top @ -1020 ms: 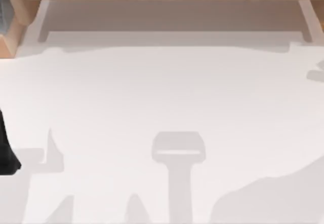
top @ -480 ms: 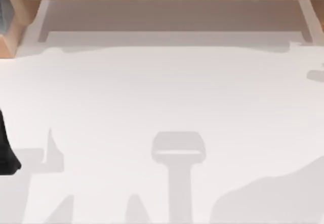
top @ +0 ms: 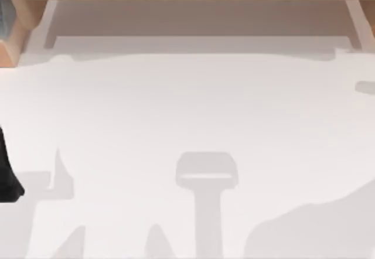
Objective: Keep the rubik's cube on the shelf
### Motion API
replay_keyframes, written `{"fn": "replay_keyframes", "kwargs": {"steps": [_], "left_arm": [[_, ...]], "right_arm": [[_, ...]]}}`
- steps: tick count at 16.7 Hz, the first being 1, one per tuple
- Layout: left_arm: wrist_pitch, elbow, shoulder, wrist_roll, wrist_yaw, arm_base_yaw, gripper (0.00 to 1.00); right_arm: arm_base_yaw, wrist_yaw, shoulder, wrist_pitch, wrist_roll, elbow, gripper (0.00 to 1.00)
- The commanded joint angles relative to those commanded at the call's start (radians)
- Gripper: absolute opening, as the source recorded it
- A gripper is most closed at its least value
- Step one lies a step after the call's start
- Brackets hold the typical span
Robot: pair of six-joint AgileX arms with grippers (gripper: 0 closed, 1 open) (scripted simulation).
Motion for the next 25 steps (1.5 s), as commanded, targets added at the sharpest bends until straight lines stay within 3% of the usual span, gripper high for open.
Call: {"fn": "replay_keyframes", "kwargs": {"steps": [9, 17, 25], "left_arm": [[0.000, 0.000, 0.000, 0.000, 0.000, 0.000, 1.00], [0.000, 0.000, 0.000, 0.000, 0.000, 0.000, 1.00], [0.000, 0.000, 0.000, 0.000, 0.000, 0.000, 1.00]], "right_arm": [[-0.004, 0.000, -0.001, 0.000, 0.002, -0.004, 0.00], [-0.063, -0.061, -0.113, 0.140, 0.005, -0.261, 0.00], [-0.082, -0.079, -0.136, 0.175, 0.003, -0.315, 0.00]]}}
